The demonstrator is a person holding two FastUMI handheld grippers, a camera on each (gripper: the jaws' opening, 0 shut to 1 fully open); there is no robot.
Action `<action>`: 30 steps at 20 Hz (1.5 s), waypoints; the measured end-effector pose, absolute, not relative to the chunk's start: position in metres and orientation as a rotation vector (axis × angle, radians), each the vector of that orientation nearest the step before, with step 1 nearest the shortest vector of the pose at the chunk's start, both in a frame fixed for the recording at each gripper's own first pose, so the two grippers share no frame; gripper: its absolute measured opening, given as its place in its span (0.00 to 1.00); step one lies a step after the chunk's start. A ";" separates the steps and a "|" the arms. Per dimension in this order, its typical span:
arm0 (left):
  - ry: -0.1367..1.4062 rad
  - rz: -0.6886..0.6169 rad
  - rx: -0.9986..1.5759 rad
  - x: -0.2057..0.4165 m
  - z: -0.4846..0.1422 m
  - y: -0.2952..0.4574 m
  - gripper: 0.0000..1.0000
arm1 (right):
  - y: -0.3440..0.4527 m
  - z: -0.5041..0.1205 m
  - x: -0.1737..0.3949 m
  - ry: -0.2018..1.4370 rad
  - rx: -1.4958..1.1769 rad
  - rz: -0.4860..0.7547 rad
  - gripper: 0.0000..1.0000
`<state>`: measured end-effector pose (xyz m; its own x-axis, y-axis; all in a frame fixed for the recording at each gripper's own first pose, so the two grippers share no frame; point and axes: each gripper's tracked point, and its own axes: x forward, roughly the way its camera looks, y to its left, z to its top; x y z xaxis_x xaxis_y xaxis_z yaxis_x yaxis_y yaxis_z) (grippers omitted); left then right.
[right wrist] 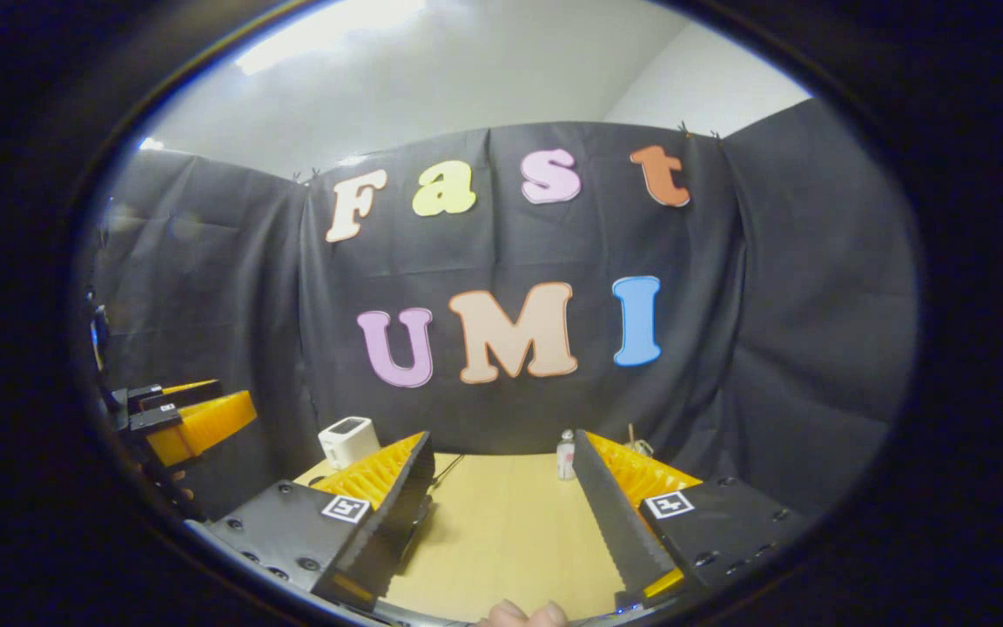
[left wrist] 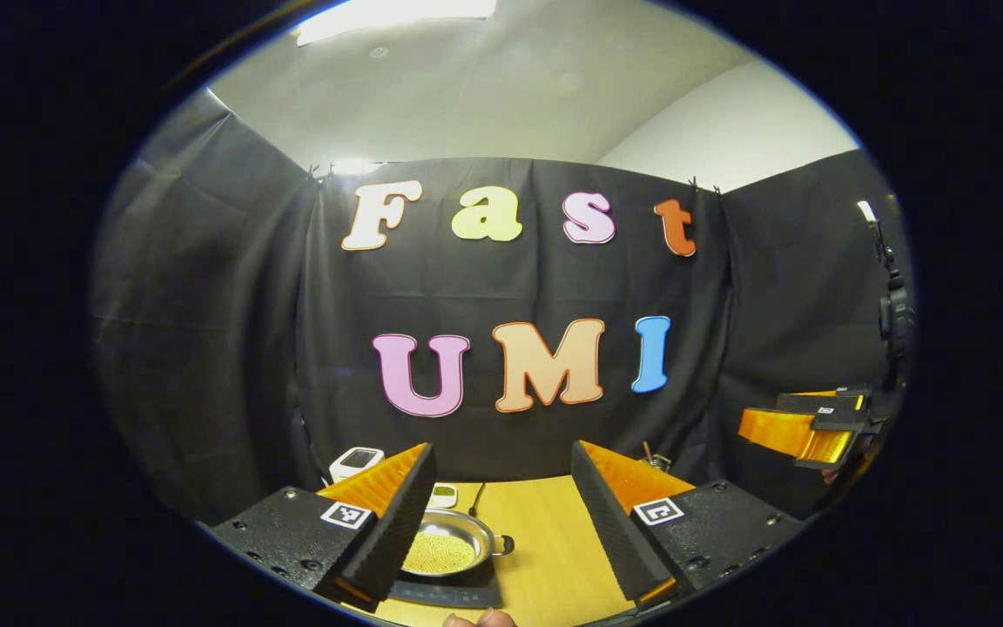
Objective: First push the handle of the pot to place it horizontally, then grasp the pot with both hands and set it on the induction cooktop.
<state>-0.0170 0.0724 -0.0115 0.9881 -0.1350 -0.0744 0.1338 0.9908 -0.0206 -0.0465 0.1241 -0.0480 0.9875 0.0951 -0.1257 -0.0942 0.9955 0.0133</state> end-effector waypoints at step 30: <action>0.118 -0.116 -0.031 -0.019 -0.014 0.022 0.95 | 0.079 -0.040 -0.042 0.109 0.037 0.155 0.93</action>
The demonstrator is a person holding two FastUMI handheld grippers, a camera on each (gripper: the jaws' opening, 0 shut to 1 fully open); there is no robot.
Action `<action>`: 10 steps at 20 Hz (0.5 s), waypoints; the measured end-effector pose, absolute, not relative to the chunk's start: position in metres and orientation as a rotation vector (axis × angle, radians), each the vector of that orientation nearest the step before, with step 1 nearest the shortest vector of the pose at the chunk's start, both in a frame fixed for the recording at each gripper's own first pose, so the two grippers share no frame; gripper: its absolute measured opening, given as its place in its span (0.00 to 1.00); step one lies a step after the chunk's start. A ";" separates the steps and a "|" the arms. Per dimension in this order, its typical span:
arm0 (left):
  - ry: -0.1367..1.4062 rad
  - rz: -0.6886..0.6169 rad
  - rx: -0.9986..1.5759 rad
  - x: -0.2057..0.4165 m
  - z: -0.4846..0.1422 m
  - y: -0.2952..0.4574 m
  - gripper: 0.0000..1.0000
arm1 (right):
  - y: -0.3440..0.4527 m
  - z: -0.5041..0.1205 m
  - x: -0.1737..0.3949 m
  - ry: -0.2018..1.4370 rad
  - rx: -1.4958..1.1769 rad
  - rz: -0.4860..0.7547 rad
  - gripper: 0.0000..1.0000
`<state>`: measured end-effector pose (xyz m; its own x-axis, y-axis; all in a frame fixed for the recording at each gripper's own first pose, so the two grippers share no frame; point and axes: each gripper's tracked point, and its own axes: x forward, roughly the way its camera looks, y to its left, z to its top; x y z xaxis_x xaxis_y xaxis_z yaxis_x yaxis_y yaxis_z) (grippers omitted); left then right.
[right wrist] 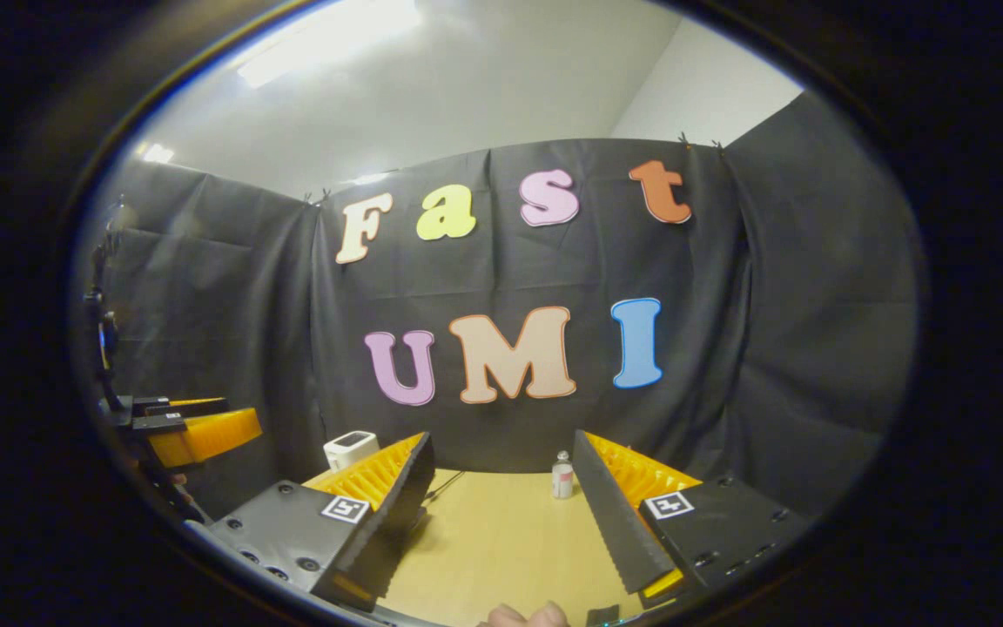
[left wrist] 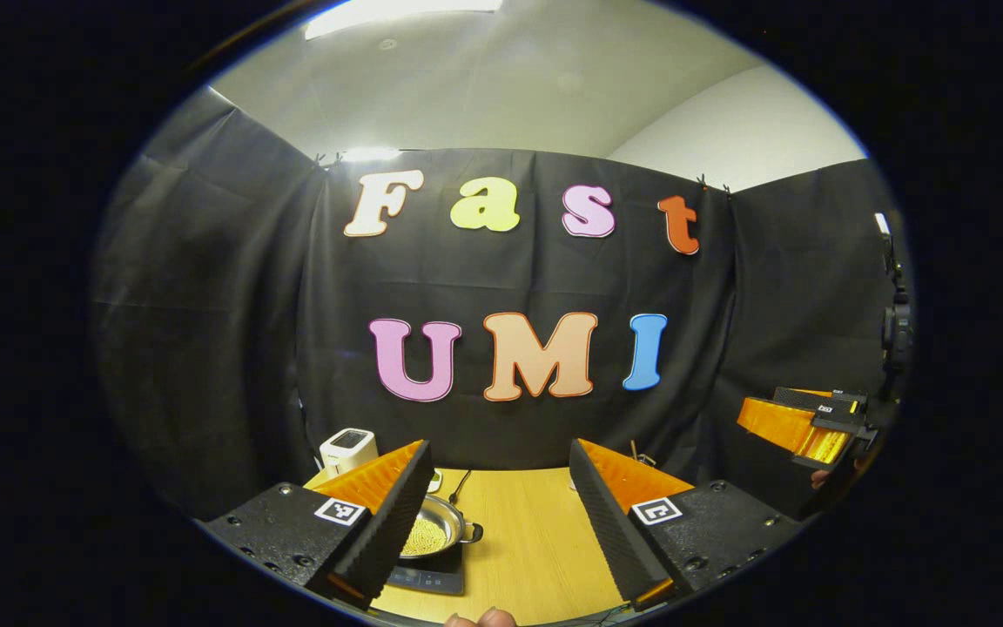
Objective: First push the handle of the pot to place it horizontally, then grasp the pot with both hands and set it on the induction cooktop.
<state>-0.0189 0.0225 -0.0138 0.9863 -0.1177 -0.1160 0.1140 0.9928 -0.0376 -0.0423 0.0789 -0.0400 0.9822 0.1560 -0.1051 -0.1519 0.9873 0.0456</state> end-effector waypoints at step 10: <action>0.099 -0.158 -0.010 -0.013 -0.011 0.024 0.92 | 0.082 -0.044 -0.041 0.105 0.054 0.119 0.93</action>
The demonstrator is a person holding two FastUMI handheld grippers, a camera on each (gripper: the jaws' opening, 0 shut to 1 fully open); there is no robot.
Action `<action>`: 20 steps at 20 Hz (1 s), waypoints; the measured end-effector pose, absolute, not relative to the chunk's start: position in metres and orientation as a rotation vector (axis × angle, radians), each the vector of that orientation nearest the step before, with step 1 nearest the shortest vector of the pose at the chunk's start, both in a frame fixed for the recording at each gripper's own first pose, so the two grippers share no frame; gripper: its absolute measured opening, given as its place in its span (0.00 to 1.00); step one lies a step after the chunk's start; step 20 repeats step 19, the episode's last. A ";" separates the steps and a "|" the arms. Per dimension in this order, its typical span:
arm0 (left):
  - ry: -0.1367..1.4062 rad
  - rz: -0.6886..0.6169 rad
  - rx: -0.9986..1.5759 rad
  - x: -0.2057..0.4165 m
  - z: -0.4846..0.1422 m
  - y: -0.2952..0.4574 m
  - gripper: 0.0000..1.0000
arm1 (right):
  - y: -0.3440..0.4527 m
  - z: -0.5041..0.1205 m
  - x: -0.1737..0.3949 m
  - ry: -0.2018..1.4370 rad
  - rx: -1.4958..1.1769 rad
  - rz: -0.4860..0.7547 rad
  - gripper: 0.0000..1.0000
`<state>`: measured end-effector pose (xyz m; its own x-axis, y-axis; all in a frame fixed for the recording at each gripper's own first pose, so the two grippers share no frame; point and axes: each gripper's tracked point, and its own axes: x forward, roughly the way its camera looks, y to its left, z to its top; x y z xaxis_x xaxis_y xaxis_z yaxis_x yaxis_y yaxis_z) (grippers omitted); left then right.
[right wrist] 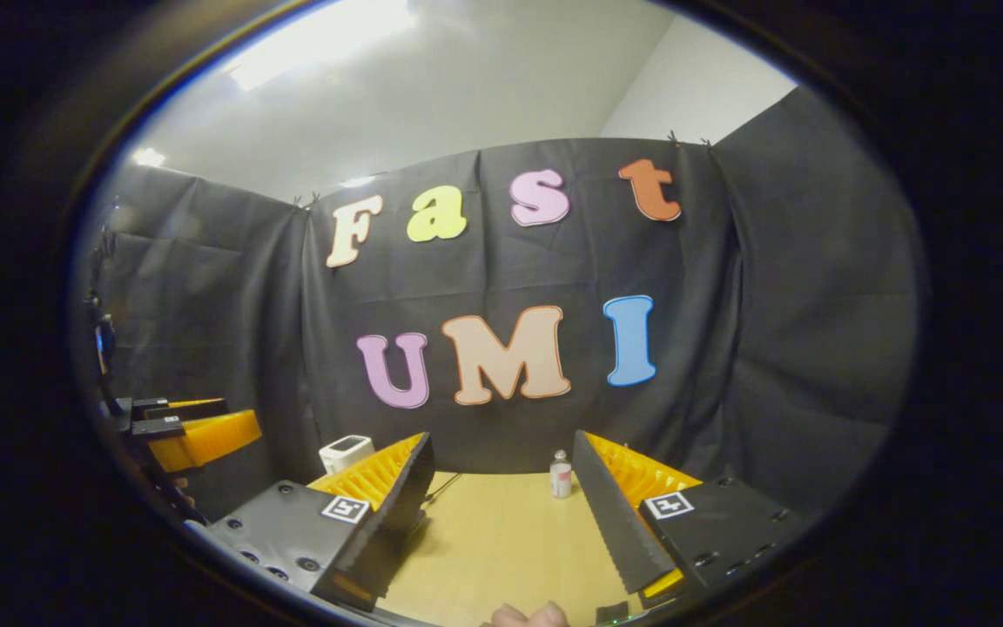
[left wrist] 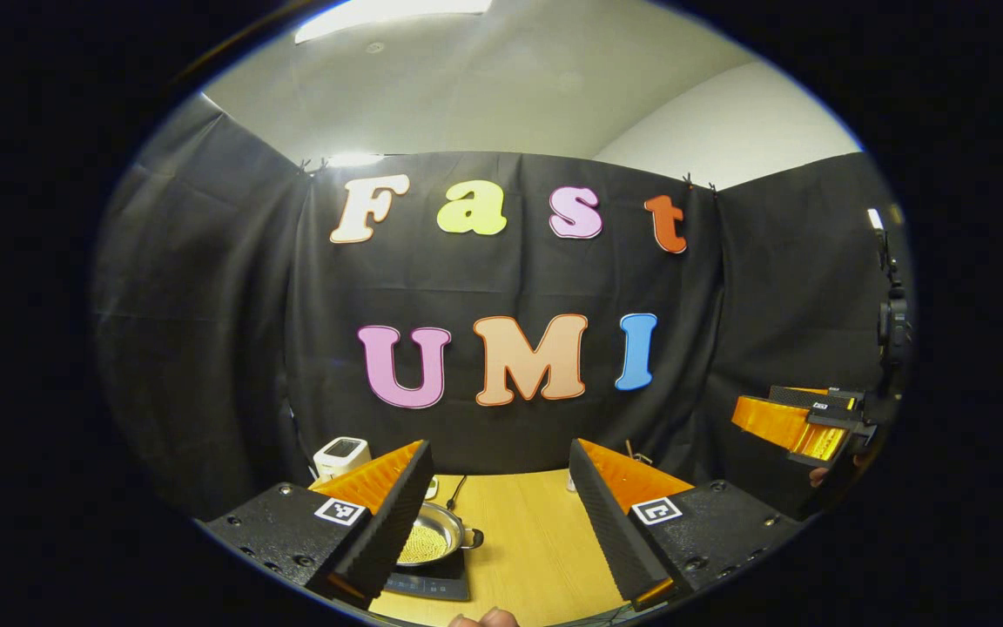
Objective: First push the handle of the pot to place it horizontally, then grasp the pot with both hands and set it on the induction cooktop.
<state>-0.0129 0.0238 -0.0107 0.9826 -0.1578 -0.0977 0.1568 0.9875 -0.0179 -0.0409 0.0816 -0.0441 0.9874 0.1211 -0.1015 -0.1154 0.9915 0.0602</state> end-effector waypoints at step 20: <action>0.123 -0.278 -0.015 -0.002 -0.024 0.003 0.95 | 0.066 -0.056 -0.057 0.131 0.039 0.026 0.93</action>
